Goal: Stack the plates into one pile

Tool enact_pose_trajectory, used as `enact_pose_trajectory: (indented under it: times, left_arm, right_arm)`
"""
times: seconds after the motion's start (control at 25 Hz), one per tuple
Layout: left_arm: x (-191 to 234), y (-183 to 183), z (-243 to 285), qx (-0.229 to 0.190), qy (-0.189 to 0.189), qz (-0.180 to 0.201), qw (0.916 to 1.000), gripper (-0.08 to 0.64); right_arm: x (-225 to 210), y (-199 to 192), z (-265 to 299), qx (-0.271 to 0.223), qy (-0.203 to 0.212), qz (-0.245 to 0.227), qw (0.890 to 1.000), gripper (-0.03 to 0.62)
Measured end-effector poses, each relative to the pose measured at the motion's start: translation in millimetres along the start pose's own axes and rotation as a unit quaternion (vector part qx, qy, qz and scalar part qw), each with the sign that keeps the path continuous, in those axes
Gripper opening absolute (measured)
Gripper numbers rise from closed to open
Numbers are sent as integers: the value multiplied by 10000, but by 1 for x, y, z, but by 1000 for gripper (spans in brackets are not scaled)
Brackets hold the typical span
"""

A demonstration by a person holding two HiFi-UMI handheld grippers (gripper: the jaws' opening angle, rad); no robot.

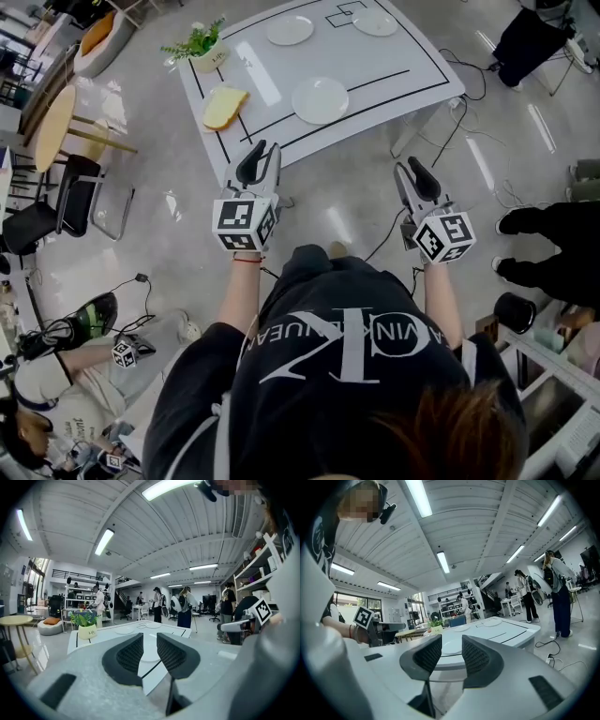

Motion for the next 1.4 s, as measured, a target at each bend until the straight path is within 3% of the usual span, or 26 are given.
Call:
enact_pose_trajectory:
  times: [0.44,0.84,1.12,1.4]
  left_arm:
    - [5,-11,32,258,-182,-149,9994,97]
    - [49,-4,93,98,-193,-335,9992,95]
    - [87,-1,126,217,-140,-465,9986,97]
    - [123,13,157,219,-94,-544,9982,95]
  right_arm:
    - [-19,-9,17,183,-124,243,9995,127]
    - [-35,4,77,354,34,74,9993,127]
    - [-34,18,141,433,314,45,9986,129]
    - [-40,32,185,581,335,36,9977,129]
Point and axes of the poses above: the fingertips, and each gripper's own axes: z forward along the fingers, x to its left, y out of its top, the point moved 10 cm from there along -z, backward along the fingers, and after that the axes turned 10 degrees about -y, right-handed, at the moved point
